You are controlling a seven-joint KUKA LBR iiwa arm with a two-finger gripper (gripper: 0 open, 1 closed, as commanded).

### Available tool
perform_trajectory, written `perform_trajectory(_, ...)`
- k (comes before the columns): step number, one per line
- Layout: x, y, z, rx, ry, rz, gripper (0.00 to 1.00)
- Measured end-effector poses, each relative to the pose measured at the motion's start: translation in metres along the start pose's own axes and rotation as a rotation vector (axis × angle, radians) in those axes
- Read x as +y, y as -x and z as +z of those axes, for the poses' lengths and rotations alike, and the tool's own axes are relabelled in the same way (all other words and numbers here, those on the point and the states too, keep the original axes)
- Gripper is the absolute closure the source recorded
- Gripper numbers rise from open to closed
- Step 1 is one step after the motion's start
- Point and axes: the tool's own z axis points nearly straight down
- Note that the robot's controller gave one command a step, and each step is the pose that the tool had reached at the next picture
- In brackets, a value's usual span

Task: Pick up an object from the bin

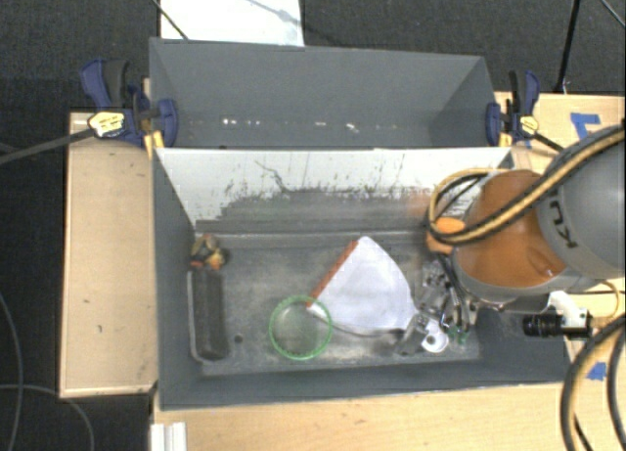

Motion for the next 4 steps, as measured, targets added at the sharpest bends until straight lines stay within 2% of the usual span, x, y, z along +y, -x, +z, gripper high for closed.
perform_trajectory(1,0.008,-0.009,0.011,-0.008,-0.001,0.171,1.00)
perform_trajectory(3,0.007,-0.010,0.008,-0.005,-0.003,0.171,1.00)
perform_trajectory(4,0.007,-0.012,-0.011,0.005,-0.005,0.168,1.00)
